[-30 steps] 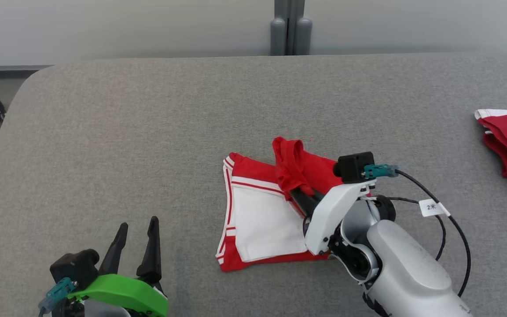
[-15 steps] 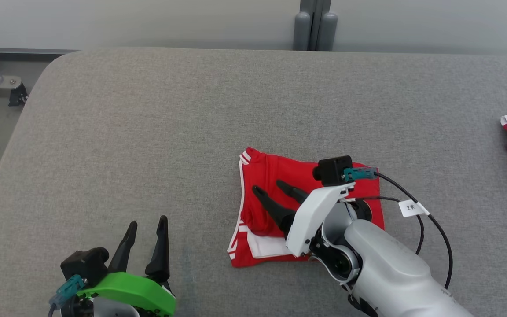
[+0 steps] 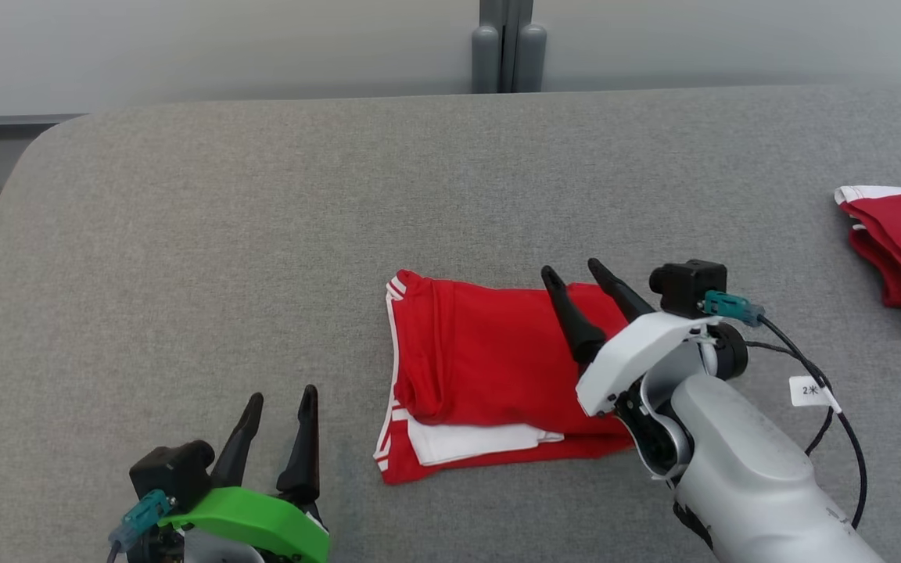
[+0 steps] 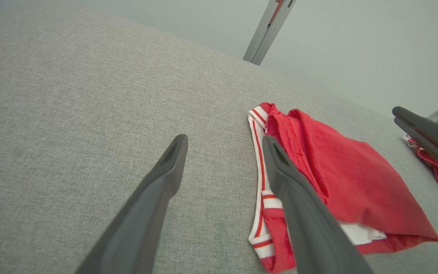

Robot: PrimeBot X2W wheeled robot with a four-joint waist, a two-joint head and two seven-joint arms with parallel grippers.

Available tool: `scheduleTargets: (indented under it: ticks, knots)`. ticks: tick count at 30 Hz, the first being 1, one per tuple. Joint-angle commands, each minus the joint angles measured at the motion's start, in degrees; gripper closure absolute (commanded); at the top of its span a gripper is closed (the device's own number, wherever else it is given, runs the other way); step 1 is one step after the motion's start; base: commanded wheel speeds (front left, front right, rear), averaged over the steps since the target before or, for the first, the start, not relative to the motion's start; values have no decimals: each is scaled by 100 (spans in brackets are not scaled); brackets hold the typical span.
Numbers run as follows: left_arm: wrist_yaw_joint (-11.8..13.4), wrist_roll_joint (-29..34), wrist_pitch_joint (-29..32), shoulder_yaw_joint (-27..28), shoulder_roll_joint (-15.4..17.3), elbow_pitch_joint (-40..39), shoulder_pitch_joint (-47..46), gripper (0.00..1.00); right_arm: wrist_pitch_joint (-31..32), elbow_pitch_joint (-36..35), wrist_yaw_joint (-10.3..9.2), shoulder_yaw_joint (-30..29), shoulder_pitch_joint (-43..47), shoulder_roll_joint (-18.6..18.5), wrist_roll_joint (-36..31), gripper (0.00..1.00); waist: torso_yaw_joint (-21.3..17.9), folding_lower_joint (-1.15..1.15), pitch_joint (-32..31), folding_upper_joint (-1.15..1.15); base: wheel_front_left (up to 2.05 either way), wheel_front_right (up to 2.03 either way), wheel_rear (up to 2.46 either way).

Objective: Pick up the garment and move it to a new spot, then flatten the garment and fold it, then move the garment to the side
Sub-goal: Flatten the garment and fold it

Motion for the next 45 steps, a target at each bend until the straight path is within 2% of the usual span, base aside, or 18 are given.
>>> scheduleTargets:
  ticks: [1, 8, 11, 15, 19, 26, 31, 45]
  knots:
    - [-25, 78, -73, 2, -1, -8, -110, 0, -109, 5, -2, -136, 140, -33, -147, 0, -73, 0, -45, 0, 0, 0, 0]
    - [48, 247, -414, 29, -74, 35, -93, 0, -419, -679, -2, -1201, 796, -116, -1273, 0, -273, 0, -259, 0, 0, 0, 0]
    - [111, 417, -534, 117, -62, 102, -37, 0, -421, -1374, -2, -1829, 1306, -26, -1782, 0, -374, 0, -377, 0, 0, 0, 0]
    - [117, 532, -602, 240, -115, 191, 115, 0, -420, -2157, -2, -2233, 1988, 102, -2245, 0, -513, 0, -529, 0, 0, 0, 0]
    - [94, 675, -619, 322, -172, 289, 255, 0, -422, -2633, -2, -2246, 2500, 155, -2412, 0, -630, 0, -668, 0, 0, 0, 0]
    - [82, 917, -623, 749, -296, 208, 506, 0, -423, -2885, -2, -2165, 2877, 164, -2426, 0, -725, 0, -722, 0, 0, 0, 0]
    - [11, 1145, -622, 1033, -392, 152, 653, 0, -422, -2787, -2, -2126, 2888, 166, -2506, 0, -736, 0, -730, 0, 0, 0, 0]
    - [-230, 1520, -623, 1329, -592, 151, 691, 0, -423, -2619, -2, -2081, 2813, 166, -2541, 0, -654, 0, -750, 0, 0, 0, 0]
